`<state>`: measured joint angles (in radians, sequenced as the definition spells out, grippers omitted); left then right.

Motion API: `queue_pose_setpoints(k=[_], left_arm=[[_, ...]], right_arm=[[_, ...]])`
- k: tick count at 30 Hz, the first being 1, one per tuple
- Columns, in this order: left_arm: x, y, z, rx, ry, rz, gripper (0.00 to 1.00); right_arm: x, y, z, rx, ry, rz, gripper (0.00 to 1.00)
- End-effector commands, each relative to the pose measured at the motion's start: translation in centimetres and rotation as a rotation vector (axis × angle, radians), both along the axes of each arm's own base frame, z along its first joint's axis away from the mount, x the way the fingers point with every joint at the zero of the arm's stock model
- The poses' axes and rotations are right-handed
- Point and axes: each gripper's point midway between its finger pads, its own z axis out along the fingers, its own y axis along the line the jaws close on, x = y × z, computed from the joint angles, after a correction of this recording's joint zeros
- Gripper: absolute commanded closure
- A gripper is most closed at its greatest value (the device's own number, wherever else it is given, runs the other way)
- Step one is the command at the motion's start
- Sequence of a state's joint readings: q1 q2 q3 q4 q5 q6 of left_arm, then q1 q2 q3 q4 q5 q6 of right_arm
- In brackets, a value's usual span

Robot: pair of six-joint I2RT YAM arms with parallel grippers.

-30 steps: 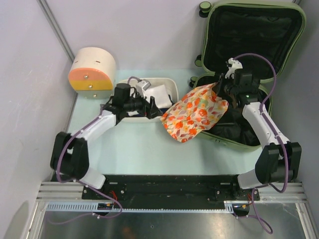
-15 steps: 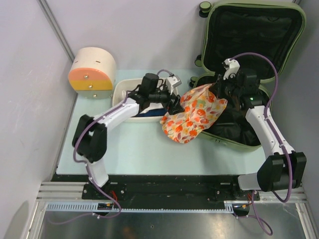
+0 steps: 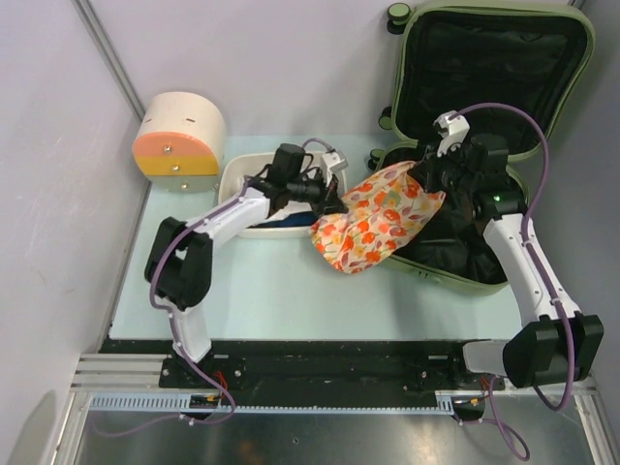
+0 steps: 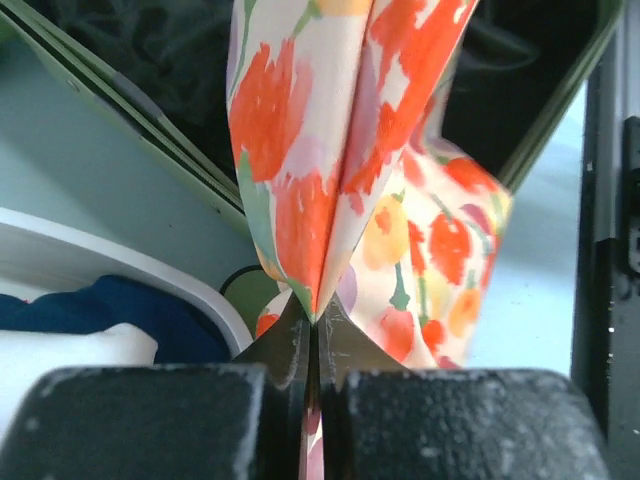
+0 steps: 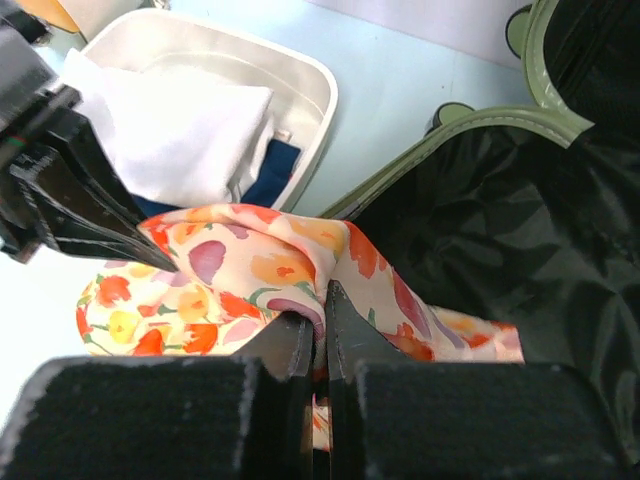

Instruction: Open, take out, and arrange the luggage

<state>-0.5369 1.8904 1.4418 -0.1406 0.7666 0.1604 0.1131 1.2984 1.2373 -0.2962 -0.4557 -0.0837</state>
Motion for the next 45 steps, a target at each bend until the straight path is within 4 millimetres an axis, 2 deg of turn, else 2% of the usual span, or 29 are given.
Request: queue_pose_setpoints(k=[1, 2, 4, 5, 6, 7, 8, 10, 11, 13, 15, 16, 17, 18, 20, 22, 24, 25, 26, 28, 29, 31, 32, 34, 35, 36, 38, 41, 45], left_arm=[[-1.3, 2.2, 8.4, -0.113, -0.134, -0.021, 1.00], [-0.7, 3.5, 10.8, -0.117, -0.180, 0.038, 1.00], [0.2, 5.0, 12.8, -0.106, -0.230, 0.090, 1.00], [1.1, 6.6, 14.7, -0.086, -0.284, 0.124, 1.00], [2.3, 7.7, 15.2, -0.050, -0.316, 0.178, 1.00], [3.3, 9.4, 15.4, -0.009, -0.325, 0.221, 1.00], [4.4, 10.3, 17.5, 0.014, -0.429, 0.232, 1.00], [6.9, 12.9, 18.6, 0.091, -0.522, 0.325, 1.00], [8.0, 13.9, 20.1, 0.137, -0.622, 0.344, 1.00], [10.8, 16.4, 20.2, 0.235, -0.690, 0.430, 1.00], [12.6, 18.0, 21.8, 0.269, -0.760, 0.467, 1.00], [14.6, 19.4, 20.3, 0.308, -0.741, 0.501, 1.00], [15.5, 20.1, 21.6, 0.313, -0.777, 0.523, 1.00], [16.4, 20.8, 21.4, 0.328, -0.780, 0.534, 1.00], [18.2, 22.2, 20.1, 0.369, -0.800, 0.522, 1.00], [19.8, 23.4, 18.4, 0.395, -0.783, 0.531, 1.00], [20.0, 23.6, 16.3, 0.404, -0.762, 0.484, 1.00], [20.0, 23.6, 15.1, 0.418, -0.751, 0.464, 1.00], [19.3, 23.5, 11.9, 0.448, -0.715, 0.410, 1.00], [18.4, 23.2, 9.2, 0.461, -0.677, 0.369, 1.00], [17.2, 23.3, 7.2, 0.474, -0.639, 0.349, 1.00], [15.9, 23.1, 6.0, 0.464, -0.615, 0.325, 1.00], [14.6, 23.1, 4.3, 0.469, -0.576, 0.309, 1.00], [12.8, 23.0, 4.6, 0.455, -0.579, 0.289, 1.00], [11.5, 23.1, 2.7, 0.463, -0.540, 0.271, 1.00], [10.7, 23.1, 2.9, 0.457, -0.538, 0.267, 1.00], [9.0, 23.2, 0.3, 0.476, -0.486, 0.244, 1.00], [6.9, 23.4, -1.9, 0.485, -0.441, 0.215, 0.98], [5.7, 23.3, -2.4, 0.471, -0.402, 0.225, 0.77]], right_arm=[[-0.5, -0.1, 5.4, 0.005, -0.189, 0.008, 1.00], [-0.5, 0.3, 5.7, 0.009, -0.203, 0.016, 1.00], [0.4, 0.8, 7.1, 0.016, -0.267, 0.010, 1.00], [0.7, 1.7, 7.5, 0.021, -0.288, 0.026, 1.00], [1.4, 2.2, 8.6, 0.028, -0.338, 0.031, 1.00], [2.7, 2.7, 8.1, 0.024, -0.330, 0.022, 1.00], [3.7, 3.4, 8.9, 0.035, -0.370, 0.025, 1.00], [5.5, 5.0, 10.9, 0.079, -0.454, 0.014, 1.00], [7.6, 6.0, 10.6, 0.083, -0.466, 0.011, 1.00], [9.9, 7.9, 12.1, 0.109, -0.541, -0.005, 1.00], [12.8, 10.0, 12.5, 0.142, -0.582, 0.004, 1.00], [13.8, 10.5, 12.3, 0.168, -0.581, 0.001, 1.00], [14.5, 11.1, 12.3, 0.187, -0.583, 0.011, 1.00], [16.0, 12.4, 11.4, 0.201, -0.583, 0.046, 1.00], [17.1, 13.7, 10.0, 0.223, -0.559, 0.075, 1.00], [17.8, 15.6, 6.5, 0.215, -0.517, 0.147, 1.00], [17.2, 16.9, 4.0, 0.200, -0.493, 0.220, 1.00], [16.6, 17.4, 0.8, 0.186, -0.436, 0.247, 1.00], [16.1, 17.8, -0.3, 0.161, -0.448, 0.274, 1.00], [14.4, 18.4, -4.3, 0.100, -0.413, 0.350, 1.00], [13.6, 18.6, -5.5, 0.083, -0.388, 0.380, 1.00], [11.8, 19.1, -7.2, 0.054, -0.352, 0.463, 1.00], [10.7, 18.8, -8.5, 0.040, -0.297, 0.485, 1.00], [9.4, 19.0, -9.7, 0.012, -0.265, 0.535, 1.00], [8.5, 18.7, -11.0, -0.009, -0.217, 0.550, 1.00], [8.1, 18.6, -11.7, -0.023, -0.200, 0.566, 1.00], [7.3, 18.2, -13.5, -0.070, -0.161, 0.595, 1.00], [6.4, 17.7, -15.2, -0.125, -0.133, 0.639, 1.00], [5.1, 17.5, -15.5, -0.167, -0.138, 0.705, 1.00]])
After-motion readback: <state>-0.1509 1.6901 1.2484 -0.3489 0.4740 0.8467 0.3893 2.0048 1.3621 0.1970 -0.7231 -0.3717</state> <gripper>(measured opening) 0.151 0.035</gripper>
